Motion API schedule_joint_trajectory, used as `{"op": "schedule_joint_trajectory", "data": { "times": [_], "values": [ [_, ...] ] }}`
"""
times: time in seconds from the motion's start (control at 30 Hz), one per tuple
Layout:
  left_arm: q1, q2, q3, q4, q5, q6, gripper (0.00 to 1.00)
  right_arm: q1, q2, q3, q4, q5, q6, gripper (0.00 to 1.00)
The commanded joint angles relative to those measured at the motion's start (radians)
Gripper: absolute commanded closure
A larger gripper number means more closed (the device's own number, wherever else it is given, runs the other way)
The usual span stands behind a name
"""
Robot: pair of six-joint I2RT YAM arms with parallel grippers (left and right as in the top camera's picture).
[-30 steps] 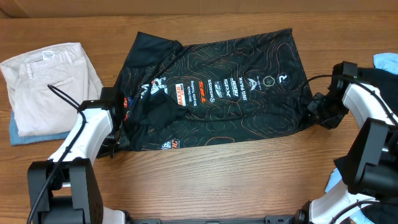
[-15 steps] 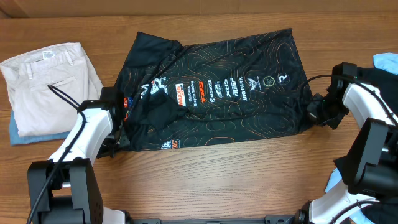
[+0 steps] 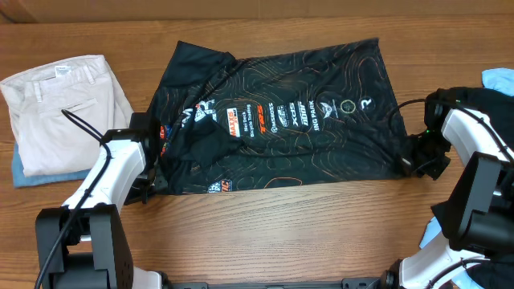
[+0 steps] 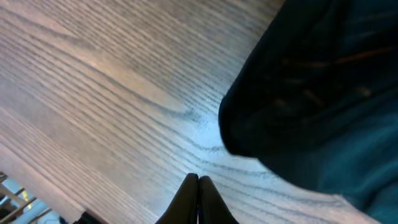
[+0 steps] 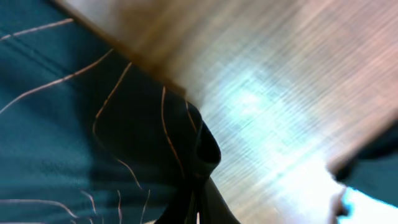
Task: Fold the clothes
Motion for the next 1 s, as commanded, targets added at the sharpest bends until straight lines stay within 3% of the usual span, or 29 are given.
{"op": "schedule_joint_trajectory", "data": {
  "times": [0.0,0.27,0.47,0.5,0.53,0.63,0.67,0.87,0.97],
  "values": [
    [0.006,0.007,-0.004,-0.027,-0.009,-0.005,0.96,-0.014,0.002,-0.004,-0.057,0.121,0.077,0.96],
    [0.006,0.006,-0.004,-0.112,-0.035,-0.085,0.96,-0.052,-0.002,-0.004,-0.163,0.156,0.111,0.96],
    [0.005,-0.027,-0.004,0.01,0.066,-0.027,0.96,-0.06,-0.002,-0.005,-0.14,0.153,0.107,0.96],
    [0.005,-0.032,-0.004,0.039,0.105,-0.004,0.91,-0.06,-0.002,-0.004,-0.136,0.15,0.107,0.96],
    [0.005,-0.035,-0.004,0.072,0.156,0.017,0.79,-0.06,-0.002,-0.004,-0.133,0.146,0.107,0.96],
    [0.004,-0.033,-0.004,0.136,0.262,0.027,0.22,-0.06,-0.002,-0.004,-0.132,0.143,0.107,0.96],
    [0.004,-0.033,-0.004,0.148,0.285,0.028,0.2,-0.06,-0.002,-0.004,-0.132,0.143,0.107,0.96],
    [0.003,-0.032,-0.005,0.167,0.315,0.028,0.2,-0.06,-0.002,-0.004,-0.129,0.143,0.107,0.96],
    [0.004,-0.032,-0.013,0.17,0.314,0.028,0.32,-0.06,-0.002,-0.004,-0.129,0.143,0.107,0.96]
  ]
}}
